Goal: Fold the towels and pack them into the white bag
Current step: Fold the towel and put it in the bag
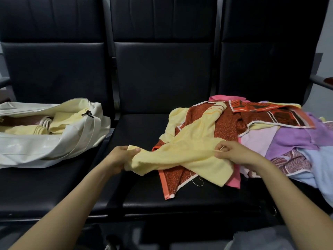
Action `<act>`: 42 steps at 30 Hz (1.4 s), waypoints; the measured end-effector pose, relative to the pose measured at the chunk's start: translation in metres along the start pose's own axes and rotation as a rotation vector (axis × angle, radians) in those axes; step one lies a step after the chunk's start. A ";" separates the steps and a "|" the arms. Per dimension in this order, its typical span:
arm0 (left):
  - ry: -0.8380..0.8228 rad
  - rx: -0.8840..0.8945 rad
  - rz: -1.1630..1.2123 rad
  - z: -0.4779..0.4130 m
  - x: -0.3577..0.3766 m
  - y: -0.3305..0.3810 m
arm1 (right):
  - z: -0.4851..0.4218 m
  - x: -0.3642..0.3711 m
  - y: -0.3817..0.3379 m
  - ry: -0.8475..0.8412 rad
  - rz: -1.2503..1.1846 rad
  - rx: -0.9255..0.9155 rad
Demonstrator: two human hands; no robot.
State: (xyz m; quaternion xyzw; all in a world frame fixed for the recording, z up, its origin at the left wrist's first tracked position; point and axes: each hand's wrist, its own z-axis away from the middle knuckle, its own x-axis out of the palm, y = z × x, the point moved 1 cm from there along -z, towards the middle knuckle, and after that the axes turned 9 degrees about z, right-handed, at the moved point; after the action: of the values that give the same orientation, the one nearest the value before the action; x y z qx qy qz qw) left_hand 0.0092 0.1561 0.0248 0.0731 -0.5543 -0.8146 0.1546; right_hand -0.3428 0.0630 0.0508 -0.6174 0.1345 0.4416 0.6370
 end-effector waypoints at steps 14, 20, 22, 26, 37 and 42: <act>0.122 0.150 -0.633 0.008 0.029 -0.007 | 0.006 -0.012 0.022 -0.034 0.239 0.210; -0.014 -0.062 -0.714 0.012 0.033 -0.005 | -0.010 0.001 0.026 0.059 -0.051 0.168; -0.106 -0.136 -0.718 0.018 0.035 -0.005 | -0.011 0.001 0.026 0.034 -0.151 0.187; -0.058 -0.080 -0.669 0.015 0.031 -0.003 | -0.011 0.001 0.020 0.107 -0.270 0.140; -0.127 -0.005 -0.496 0.017 0.046 -0.003 | -0.007 0.003 0.004 0.197 -0.465 0.051; -0.343 0.158 -0.643 0.028 0.052 -0.011 | 0.019 -0.014 -0.015 0.021 -0.743 -0.042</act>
State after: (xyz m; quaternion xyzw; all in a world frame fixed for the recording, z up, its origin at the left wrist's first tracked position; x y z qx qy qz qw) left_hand -0.0497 0.1668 0.0277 0.1177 -0.5818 -0.7767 -0.2104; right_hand -0.3469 0.0772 0.0743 -0.6417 -0.1014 0.1765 0.7394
